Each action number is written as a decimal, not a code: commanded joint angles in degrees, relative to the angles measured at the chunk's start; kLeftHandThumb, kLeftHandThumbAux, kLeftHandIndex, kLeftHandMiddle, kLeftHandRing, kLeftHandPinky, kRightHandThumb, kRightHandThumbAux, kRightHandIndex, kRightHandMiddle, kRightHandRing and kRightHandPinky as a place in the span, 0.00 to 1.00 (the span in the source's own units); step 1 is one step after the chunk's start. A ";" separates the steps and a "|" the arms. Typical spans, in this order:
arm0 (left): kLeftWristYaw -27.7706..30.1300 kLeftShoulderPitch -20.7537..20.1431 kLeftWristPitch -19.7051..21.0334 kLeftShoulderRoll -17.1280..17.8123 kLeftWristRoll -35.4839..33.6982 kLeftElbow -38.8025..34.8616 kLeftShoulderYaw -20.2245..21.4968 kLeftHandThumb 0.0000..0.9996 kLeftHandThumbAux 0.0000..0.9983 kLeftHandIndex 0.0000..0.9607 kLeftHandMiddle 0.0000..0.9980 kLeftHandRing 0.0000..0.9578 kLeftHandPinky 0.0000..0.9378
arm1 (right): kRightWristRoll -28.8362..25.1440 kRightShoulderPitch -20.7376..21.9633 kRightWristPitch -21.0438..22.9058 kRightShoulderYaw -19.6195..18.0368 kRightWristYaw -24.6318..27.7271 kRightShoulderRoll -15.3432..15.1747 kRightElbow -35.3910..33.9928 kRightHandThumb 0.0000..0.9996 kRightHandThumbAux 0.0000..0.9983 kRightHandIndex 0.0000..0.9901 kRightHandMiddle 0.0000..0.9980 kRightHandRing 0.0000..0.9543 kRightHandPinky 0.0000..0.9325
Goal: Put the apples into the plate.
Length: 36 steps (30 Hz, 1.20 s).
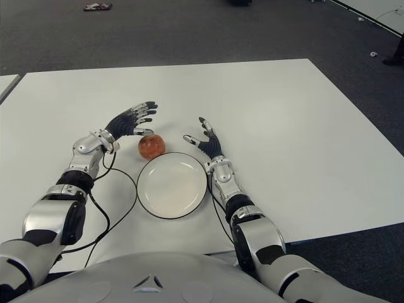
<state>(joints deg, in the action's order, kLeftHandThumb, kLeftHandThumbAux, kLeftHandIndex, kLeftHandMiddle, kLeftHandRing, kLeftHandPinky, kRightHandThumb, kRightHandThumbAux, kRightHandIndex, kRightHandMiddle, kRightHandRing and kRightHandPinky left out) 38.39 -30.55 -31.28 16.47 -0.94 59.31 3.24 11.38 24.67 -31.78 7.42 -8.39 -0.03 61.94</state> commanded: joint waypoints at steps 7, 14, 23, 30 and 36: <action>1.68 2.92 -5.12 0.02 -0.96 -2.21 -0.66 0.00 0.21 0.00 0.00 0.00 0.00 | -0.30 -2.11 2.10 -0.17 1.37 0.64 1.75 0.07 0.54 0.00 0.00 0.00 0.00; 0.68 3.98 -6.62 -0.45 -0.50 -3.89 -1.61 0.00 0.25 0.00 0.00 0.00 0.00 | -0.48 -2.06 2.20 -0.31 1.86 0.41 1.77 0.06 0.54 0.00 0.00 0.00 0.00; -5.28 5.46 -11.55 -0.71 3.18 -3.73 -3.76 0.00 0.30 0.00 0.00 0.00 0.00 | -0.50 -2.01 2.61 -0.55 2.20 0.20 1.76 0.05 0.54 0.00 0.00 0.00 0.00; -10.15 6.83 -12.64 0.31 7.76 -4.04 -6.36 0.00 0.33 0.00 0.00 0.00 0.00 | -0.42 -1.95 2.85 -0.69 2.19 0.19 1.82 0.05 0.54 0.00 0.00 0.00 0.00; -10.66 7.68 -13.38 0.89 7.57 -4.15 -6.87 0.00 0.33 0.00 0.00 0.00 0.00 | -0.38 -2.00 2.66 -0.70 2.26 0.10 1.67 0.05 0.54 0.00 0.00 0.00 0.00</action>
<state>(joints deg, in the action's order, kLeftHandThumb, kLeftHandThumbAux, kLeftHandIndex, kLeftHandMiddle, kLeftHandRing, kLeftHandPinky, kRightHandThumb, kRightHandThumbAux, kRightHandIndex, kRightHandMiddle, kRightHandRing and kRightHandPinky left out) 28.82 -23.70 -44.17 16.49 5.83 55.20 -3.24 10.92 24.62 -31.79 6.58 -7.34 -0.05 61.91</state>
